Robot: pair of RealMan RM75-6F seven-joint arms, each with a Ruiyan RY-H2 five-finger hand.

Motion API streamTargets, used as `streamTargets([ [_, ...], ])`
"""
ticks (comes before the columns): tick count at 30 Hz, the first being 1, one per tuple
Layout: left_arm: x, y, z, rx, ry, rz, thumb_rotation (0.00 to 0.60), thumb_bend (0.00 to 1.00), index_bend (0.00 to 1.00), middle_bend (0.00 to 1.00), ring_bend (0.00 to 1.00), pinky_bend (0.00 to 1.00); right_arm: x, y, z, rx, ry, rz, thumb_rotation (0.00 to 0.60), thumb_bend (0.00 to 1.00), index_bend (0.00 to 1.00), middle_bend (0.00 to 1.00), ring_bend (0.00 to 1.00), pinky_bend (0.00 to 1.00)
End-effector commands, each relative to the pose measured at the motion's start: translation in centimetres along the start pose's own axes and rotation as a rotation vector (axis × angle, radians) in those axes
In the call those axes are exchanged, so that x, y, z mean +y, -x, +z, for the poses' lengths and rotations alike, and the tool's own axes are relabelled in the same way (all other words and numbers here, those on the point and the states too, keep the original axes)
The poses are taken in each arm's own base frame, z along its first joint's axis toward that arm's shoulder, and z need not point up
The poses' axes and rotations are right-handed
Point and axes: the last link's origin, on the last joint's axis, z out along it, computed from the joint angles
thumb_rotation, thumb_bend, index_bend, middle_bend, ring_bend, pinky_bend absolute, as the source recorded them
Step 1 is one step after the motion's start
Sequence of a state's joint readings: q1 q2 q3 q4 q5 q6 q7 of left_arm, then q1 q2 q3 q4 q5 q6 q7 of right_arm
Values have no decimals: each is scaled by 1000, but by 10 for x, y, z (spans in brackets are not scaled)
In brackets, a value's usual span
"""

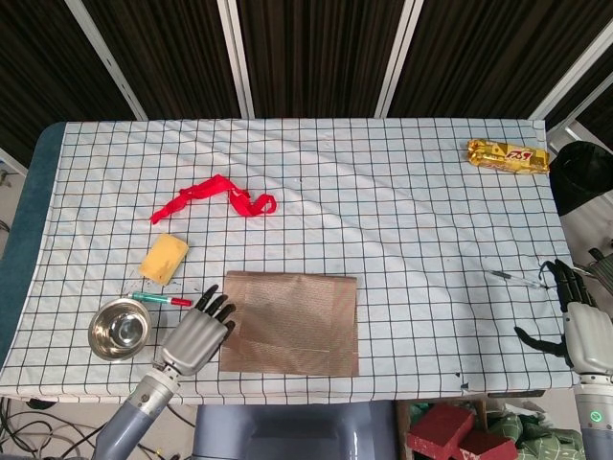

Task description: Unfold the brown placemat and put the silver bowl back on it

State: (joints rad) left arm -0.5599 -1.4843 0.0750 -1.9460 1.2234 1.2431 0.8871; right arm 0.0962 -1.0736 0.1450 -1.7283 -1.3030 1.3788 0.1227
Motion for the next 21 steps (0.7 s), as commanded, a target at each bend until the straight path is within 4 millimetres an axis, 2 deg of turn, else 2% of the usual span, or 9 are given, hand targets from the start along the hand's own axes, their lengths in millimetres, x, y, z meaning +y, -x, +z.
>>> streamTargets([
  [1,-5,-14,34,14,-99,-142,600,470,594,245,119,63,0,0,0,1,2,-1,600,100,30,0,0,158],
  [7,-10,-29,92,25,-277,-370,600,470,598,249,119,65,2,-1,1,8,9,-18,600,100,30,0,0,158],
  [12,-16,-43,126,53,-364,-496,600,470,599,254,119,67,2,0,1,3,14,-20,600,101,34,0,0,158],
  [21,-35,-80,180,157,-457,-561,600,470,599,258,119,67,3,-1,2,1,27,-21,600,100,36,0,0,158],
])
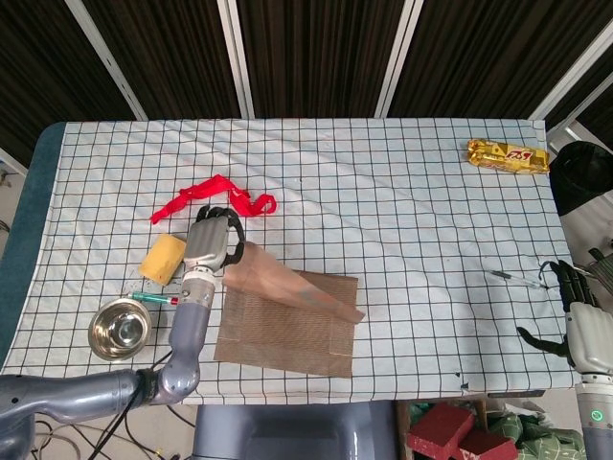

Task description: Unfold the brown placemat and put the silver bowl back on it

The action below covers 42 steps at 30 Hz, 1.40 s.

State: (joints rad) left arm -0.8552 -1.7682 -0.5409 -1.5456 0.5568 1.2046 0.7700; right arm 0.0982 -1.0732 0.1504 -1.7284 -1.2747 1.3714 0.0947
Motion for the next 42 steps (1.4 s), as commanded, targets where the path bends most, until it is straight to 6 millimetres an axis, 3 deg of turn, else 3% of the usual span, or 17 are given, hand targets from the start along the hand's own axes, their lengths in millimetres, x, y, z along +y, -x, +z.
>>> streamTargets([
  [1,15,-12,23,40,-22,-51,600,470,598,259,119,68,0,0,1,-1,4,1,600,99,37,0,0,158],
  [8,15,-21,44,101,-59,6,600,470,590,259,119,73,1,-1,1,1,7,-5,600,100,42,0,0,158],
  [15,7,-16,57,113,-114,72,600,451,563,246,118,74,1,-1,1,5,8,-11,600,100,45,0,0,158],
  [17,5,-14,60,119,-119,99,600,365,493,202,96,63,1,-1,1,6,8,-11,600,100,45,0,0,158],
  [19,1,-11,62,118,-128,123,600,202,339,128,45,34,1,-1,1,9,10,-14,600,101,45,0,0,158],
  [21,-3,-9,64,117,-147,149,600,118,222,83,18,18,2,-1,1,9,12,-16,600,101,45,0,0,158],
  [24,-8,-11,66,133,-161,168,600,91,139,55,11,14,2,-1,1,11,13,-21,600,100,45,0,0,158],
  [28,-18,-18,63,156,-154,162,600,91,118,50,11,13,2,-1,2,8,15,-25,600,100,45,0,0,158],
  [33,-38,-34,43,161,-129,134,600,91,116,49,10,13,2,-1,1,5,14,-24,600,100,45,0,0,158],
  [42,-107,-67,-48,110,-63,147,600,85,111,49,10,14,0,2,-2,-9,-9,-56,600,60,45,0,0,158],
])
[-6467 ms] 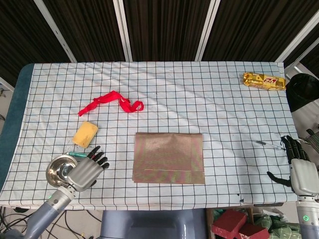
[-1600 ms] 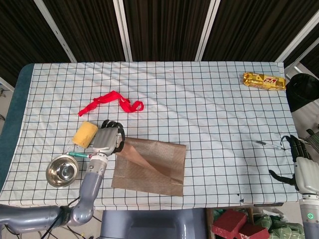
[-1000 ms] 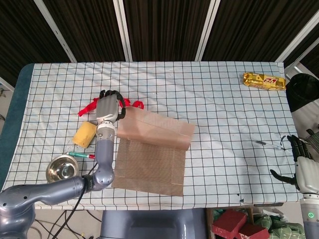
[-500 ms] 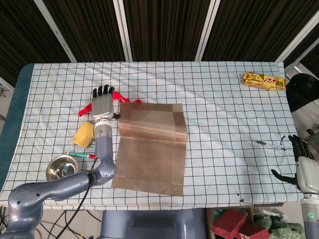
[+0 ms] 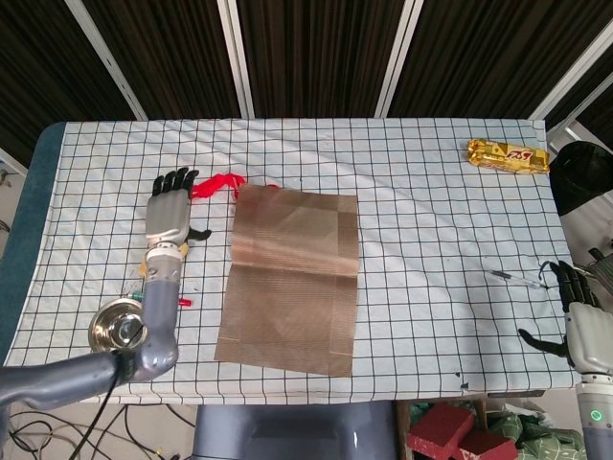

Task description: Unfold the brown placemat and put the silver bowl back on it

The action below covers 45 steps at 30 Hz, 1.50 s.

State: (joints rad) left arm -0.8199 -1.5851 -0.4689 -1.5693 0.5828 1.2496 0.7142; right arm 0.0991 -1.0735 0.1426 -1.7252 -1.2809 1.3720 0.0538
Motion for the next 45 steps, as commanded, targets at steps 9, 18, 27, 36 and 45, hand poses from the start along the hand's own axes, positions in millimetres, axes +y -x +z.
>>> streamTargets([
  [9,-138,-40,-136,-19,18,122,600,70,100,46,11,2,-2,3,-4,3,-17,-62,600,59,45,0,0,158],
  [18,-191,-45,-206,37,54,227,600,53,88,41,10,0,-6,5,-9,24,-65,-118,600,10,45,0,0,158],
  [27,-212,-39,-223,82,94,222,600,53,86,41,10,0,-22,25,-23,-15,-222,-251,600,15,89,0,0,158],
  [36,-214,-35,-218,69,103,192,600,53,78,41,11,0,-65,74,-35,-146,-385,-257,600,14,107,0,0,158],
  [45,-222,-38,-210,86,59,169,600,53,64,40,11,0,-129,116,-39,-220,-529,-194,600,14,108,0,0,158],
])
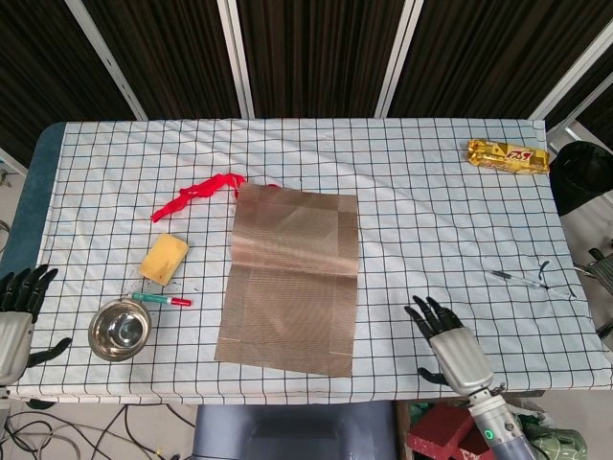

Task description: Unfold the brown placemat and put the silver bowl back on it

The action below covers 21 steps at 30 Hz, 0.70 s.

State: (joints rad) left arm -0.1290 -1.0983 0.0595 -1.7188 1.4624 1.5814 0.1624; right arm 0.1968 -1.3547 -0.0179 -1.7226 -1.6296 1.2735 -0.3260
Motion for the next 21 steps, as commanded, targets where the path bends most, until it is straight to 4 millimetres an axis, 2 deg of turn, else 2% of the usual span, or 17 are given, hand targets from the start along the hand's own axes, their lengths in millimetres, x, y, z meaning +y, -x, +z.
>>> streamTargets([
  [1,-4,0,3,3,-20,-9,600,53,63,39,11,0,-25,9,13,-18,-55,21,600,14,108,0,0,158],
  [11,-9,-2,8,7,-41,-15,600,53,61,38,11,0,-58,40,23,-90,-74,82,600,14,123,0,0,158],
  [21,-10,-3,9,12,-45,-21,600,53,60,38,10,0,-71,56,28,-107,-62,120,600,61,156,0,0,158],
])
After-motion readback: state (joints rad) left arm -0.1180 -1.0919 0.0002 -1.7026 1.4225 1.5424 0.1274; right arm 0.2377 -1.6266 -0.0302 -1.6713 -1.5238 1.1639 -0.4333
